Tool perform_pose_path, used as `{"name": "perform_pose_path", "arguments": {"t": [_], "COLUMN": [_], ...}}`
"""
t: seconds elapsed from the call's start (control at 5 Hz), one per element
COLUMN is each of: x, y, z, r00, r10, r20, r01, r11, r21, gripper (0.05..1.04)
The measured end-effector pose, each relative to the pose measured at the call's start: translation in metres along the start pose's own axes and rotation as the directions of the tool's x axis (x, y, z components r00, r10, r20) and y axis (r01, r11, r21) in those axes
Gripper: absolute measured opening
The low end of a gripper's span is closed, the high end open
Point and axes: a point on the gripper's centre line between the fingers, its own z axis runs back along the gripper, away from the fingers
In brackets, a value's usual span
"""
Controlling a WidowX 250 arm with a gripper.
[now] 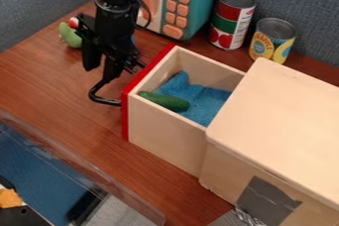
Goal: Opened the drawer
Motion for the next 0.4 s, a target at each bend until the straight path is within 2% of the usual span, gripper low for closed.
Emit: {"name": "perform_pose_path", "arguments": {"t": [0.2, 0.4], "x": [-0.003, -0.007], "y": [0.009, 0.024], "z": [0.018, 0.064], "r00": [1.0, 0.998], "r10": [-0.018, -0.008], "r20": [0.018, 0.058], "r01": [0.019, 0.014], "r11": [0.999, 0.994], "r21": [-0.047, -0.111], "gripper": [0.972, 1.002]}}
